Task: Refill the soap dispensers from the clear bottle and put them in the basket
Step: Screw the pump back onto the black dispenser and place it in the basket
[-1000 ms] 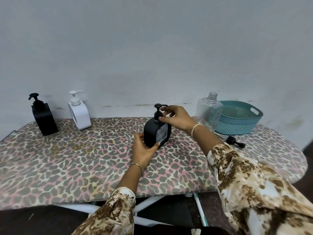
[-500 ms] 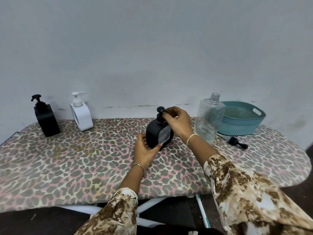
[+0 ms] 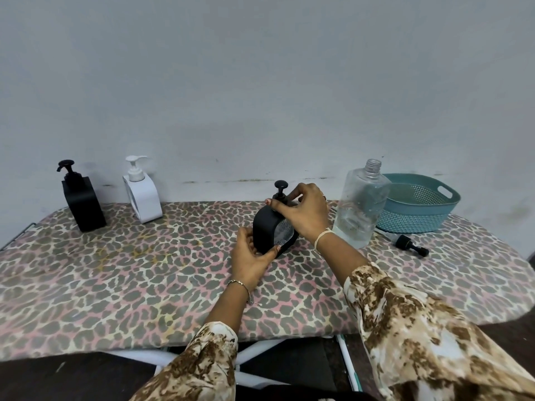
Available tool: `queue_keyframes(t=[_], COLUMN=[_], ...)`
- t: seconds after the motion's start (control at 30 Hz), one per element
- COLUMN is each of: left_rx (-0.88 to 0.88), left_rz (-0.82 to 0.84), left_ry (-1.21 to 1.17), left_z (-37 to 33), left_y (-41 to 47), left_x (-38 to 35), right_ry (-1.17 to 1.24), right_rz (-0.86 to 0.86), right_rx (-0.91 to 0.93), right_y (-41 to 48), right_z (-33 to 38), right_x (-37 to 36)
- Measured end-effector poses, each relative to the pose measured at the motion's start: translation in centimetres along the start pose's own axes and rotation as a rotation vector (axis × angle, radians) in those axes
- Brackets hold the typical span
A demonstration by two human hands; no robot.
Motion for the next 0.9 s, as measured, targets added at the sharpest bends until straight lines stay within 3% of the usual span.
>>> queue_keyframes(t=[0.2,0.3,0.4,0.57,0.7,0.8,0.9], left_rx=[-0.008,-0.02,-0.016,-0.03,-0.036,-0.033,-0.026], left_rz=[0.004,0.018,0.032,0.022,0.011,0.006,0.018], left_ry=[0.0,0.013,0.006,0.004,0.017,0.016,-0.001], left_z=[0.3,0.2,0.1,0.2,0.6,0.8,0.9], left_y=[0.2,0.2,0.1,0.2,0.5,0.6,0.6], left_x=[0.0,-0.1,-0.2,-0.1,-0.1,-0.1,-0.2], right_ry=[0.274,0.341,0.323,0.204,-0.057,-0.01,0.082], right_rz=[0.102,-0.036,-0.162,0.073,-0.007,-0.039,0.027], right_rx=[-0.021,-0.09,-0.144,-0.059,-0.009,-0.074,-0.019], right_y=[-2.0,-1.8,-1.5,-1.9,-1.6,-1.7,-2.1], right_z=[0.0,-0.9,-1.4,-0.6,-0.7,-0.7,0.1], right_x=[-1.4,0.0,1.8,-1.2,-0.8,-0.3,-1.1])
Point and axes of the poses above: each hand's wrist, its own y-axis towards the middle knuckle, its own x-axis out of the back of the hand, z = x × y, the point moved 10 cm from there along y, towards the middle knuckle, and after that the axes turned 14 degrees about -z, right-handed, at the moved point
